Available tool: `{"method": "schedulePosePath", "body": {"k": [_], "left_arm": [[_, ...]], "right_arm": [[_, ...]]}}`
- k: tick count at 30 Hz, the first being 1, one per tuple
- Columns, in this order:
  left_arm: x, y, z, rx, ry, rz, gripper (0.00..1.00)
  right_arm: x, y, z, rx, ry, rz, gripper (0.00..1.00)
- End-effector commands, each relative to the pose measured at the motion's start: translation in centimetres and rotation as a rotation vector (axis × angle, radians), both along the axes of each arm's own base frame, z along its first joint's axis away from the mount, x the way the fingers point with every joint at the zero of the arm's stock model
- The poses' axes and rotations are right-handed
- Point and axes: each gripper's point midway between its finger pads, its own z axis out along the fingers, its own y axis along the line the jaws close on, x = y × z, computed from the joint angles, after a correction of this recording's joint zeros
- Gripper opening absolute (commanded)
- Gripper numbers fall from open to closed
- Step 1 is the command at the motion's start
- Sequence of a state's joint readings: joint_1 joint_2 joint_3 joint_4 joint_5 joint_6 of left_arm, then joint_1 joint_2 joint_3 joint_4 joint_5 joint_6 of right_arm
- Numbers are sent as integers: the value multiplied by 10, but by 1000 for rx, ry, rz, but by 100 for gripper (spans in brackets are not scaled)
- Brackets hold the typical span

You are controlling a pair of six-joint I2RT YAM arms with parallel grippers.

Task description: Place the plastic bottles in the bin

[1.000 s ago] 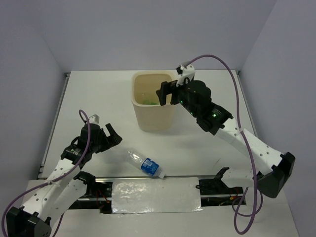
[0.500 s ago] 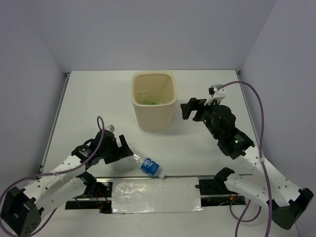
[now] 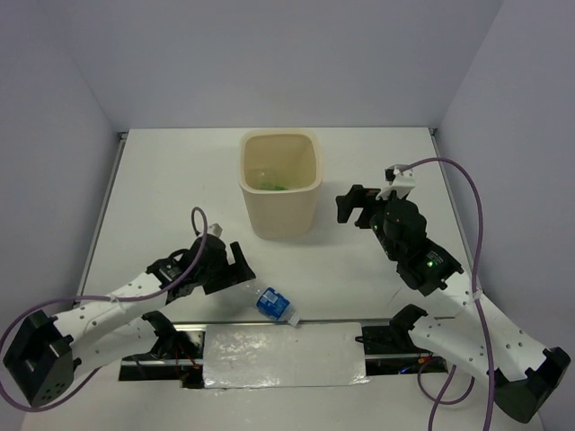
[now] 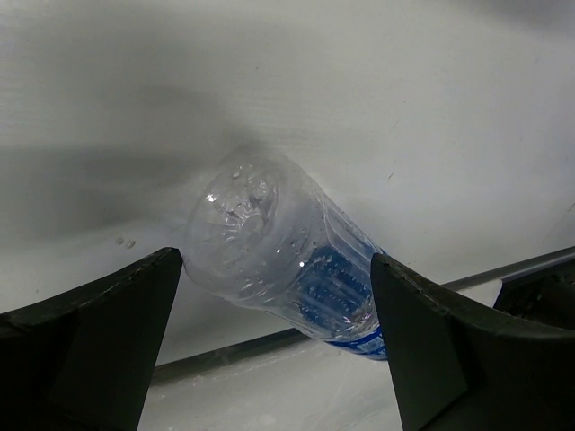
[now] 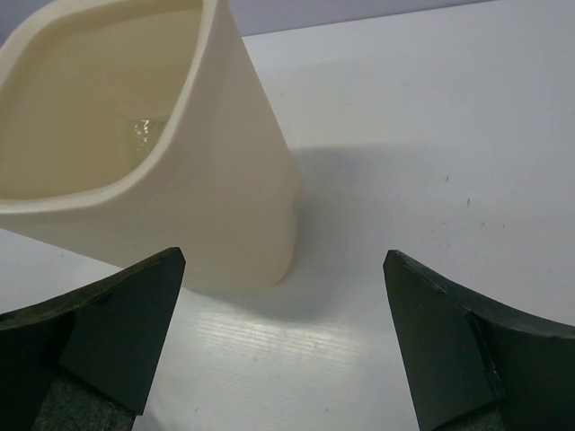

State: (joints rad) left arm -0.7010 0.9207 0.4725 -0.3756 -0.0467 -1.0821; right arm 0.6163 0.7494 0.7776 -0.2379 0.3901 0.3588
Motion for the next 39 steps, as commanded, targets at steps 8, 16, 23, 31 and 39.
{"method": "schedulePosePath", "body": {"k": [8, 16, 23, 31, 39], "left_arm": [[34, -43, -6, 9, -27, -59, 93], [44, -67, -4, 8, -18, -150, 46], [70, -43, 88, 85, -291, -134, 20], [66, -20, 281, -106, -794, -105, 21], [143, 6, 406, 98, -1073, 206, 23]], "right_arm": [[-14, -50, -3, 22, -11, -215, 100], [-35, -81, 0, 53, -43, -314, 100], [-44, -80, 6, 91, -99, -263, 100], [-48, -78, 5, 80, -118, -231, 100], [-43, -74, 7, 55, -125, -214, 100]]}}
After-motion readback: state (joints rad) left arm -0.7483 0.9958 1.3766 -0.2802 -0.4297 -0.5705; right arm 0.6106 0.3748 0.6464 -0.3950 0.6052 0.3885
